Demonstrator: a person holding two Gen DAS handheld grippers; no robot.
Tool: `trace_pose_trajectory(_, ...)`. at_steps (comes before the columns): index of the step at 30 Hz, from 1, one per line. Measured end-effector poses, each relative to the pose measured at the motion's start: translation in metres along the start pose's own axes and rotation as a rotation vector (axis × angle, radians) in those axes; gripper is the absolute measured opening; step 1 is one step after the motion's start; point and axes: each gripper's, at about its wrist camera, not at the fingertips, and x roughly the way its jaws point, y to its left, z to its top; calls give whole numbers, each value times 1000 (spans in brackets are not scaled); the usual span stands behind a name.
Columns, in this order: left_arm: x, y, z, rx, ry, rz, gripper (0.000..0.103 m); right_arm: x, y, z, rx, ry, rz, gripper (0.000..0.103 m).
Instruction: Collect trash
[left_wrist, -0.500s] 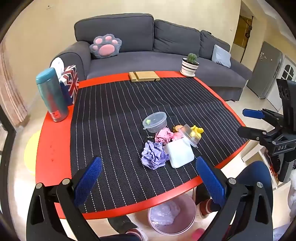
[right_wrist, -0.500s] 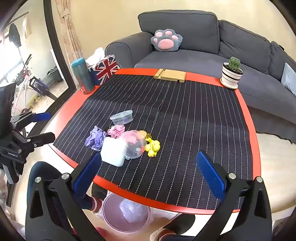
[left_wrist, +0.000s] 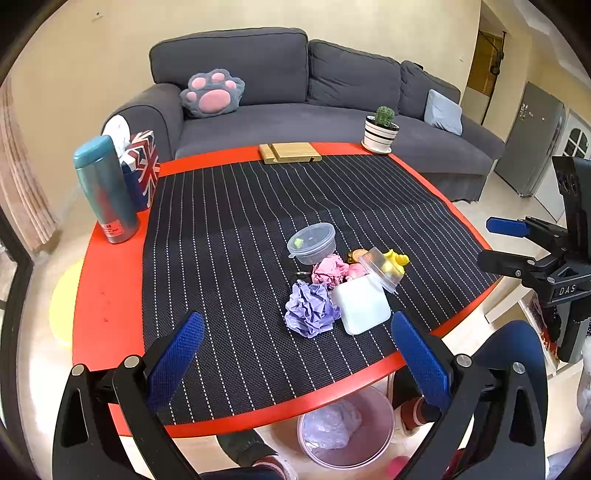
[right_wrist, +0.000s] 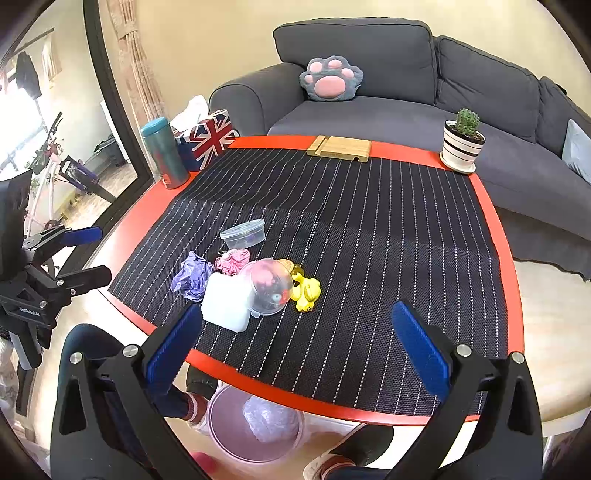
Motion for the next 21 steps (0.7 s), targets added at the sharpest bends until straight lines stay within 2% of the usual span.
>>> trace_pose_trajectory(21, 1, 0, 1, -8, 2, -14, 97, 0, 1, 5, -13, 4, -3, 100)
